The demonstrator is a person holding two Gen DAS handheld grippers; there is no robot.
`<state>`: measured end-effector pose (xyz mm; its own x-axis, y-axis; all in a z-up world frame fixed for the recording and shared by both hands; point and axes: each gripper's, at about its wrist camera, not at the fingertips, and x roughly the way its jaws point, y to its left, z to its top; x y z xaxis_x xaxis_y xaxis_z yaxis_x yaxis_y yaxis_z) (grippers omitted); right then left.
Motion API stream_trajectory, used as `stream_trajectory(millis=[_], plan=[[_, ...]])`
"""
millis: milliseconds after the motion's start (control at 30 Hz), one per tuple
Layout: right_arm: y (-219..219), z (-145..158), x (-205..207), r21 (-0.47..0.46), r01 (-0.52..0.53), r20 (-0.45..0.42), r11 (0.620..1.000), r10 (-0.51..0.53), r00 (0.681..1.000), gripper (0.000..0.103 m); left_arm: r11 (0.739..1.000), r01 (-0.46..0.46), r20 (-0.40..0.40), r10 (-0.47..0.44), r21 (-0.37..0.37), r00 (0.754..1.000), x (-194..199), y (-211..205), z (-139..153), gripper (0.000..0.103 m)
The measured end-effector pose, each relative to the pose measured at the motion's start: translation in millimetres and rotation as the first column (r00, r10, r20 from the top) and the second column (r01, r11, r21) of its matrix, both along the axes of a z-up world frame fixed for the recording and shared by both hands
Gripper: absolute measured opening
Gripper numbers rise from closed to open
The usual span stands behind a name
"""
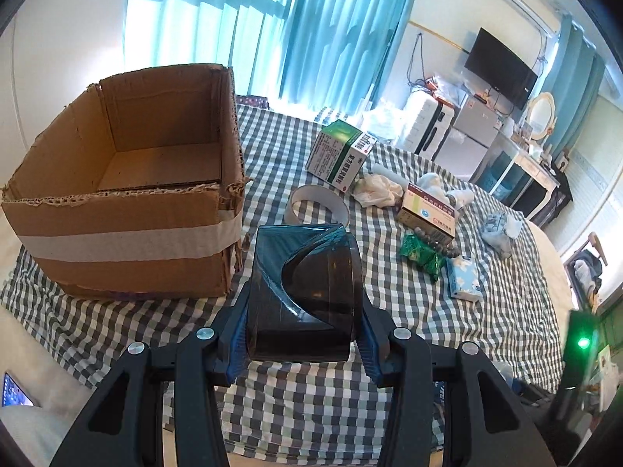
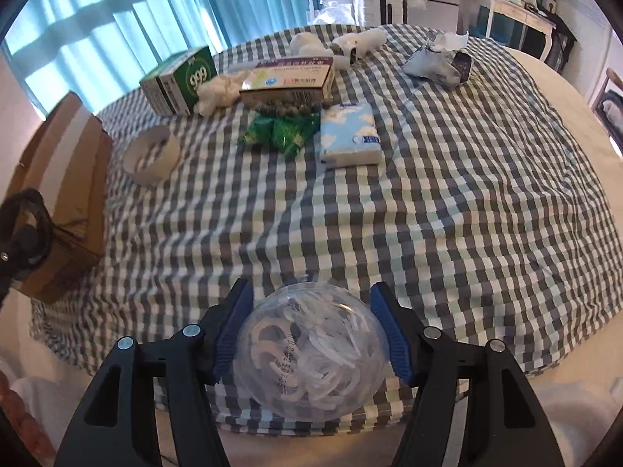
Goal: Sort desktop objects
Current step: 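Carry the black object and swab canister to the cardboard box with both tools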
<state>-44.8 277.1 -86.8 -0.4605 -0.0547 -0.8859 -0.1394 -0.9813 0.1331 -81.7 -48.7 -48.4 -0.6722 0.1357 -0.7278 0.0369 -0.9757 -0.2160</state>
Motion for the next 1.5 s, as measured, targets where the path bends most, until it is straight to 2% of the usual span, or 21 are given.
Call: stream_trajectory(millis=[67,133,200,500,833,967,1100,1267,1500], plan=[[-1,-9,-2,0.009,-0.002,0.048,1.0,0.001,0.999,0.064,1.0,-0.002,0.004,0.002,0.001,1.0,0,0,-1,0.048],[0,-23,-4,-0.021,-0.006,0.109,1.0,0.008,0.994,0.063,1.0,-0.003,0.001,0.003,0.0,1.0,0,-1,-1,0.048],[-2,-25,-4,-0.021,-0.009,0.116,1.0,0.012,0.993,0.063,1.0,-0.001,-0.006,0.001,0.001,1.0,1,-1,1,0.048],[-11,29,6,-0.047,-0.017,-0.032,0.999,0.016,0.999,0.062,1.0,-0.001,-0.025,0.001,-0.018,1.0,1,-6,17,0.048],[-76,93,-5,0.003,-0.125,-0.167,0.992,0.124,0.978,0.062,0.998,-0.049,-0.049,0.047,-0.044,0.998,-2,-38,44,0.048],[-109,123,-7,0.052,-0.181,-0.24,0.982,0.188,0.952,0.062,0.996,-0.077,-0.066,0.074,-0.046,0.995,-4,-57,61,0.048],[-139,152,-12,0.05,-0.238,-0.301,0.97,0.242,0.922,0.062,0.994,-0.106,-0.093,0.102,-0.032,0.99,-8,-80,83,0.048],[-188,189,-27,0.039,-0.338,-0.379,0.94,0.327,0.866,0.062,0.985,-0.166,-0.109,0.161,-0.037,0.981,-19,-115,103,0.048],[-246,206,-62,-0.021,-0.459,-0.421,0.888,0.409,0.81,0.062,0.971,-0.234,-0.09,0.229,-0.044,0.969,-41,-164,103,0.048]])
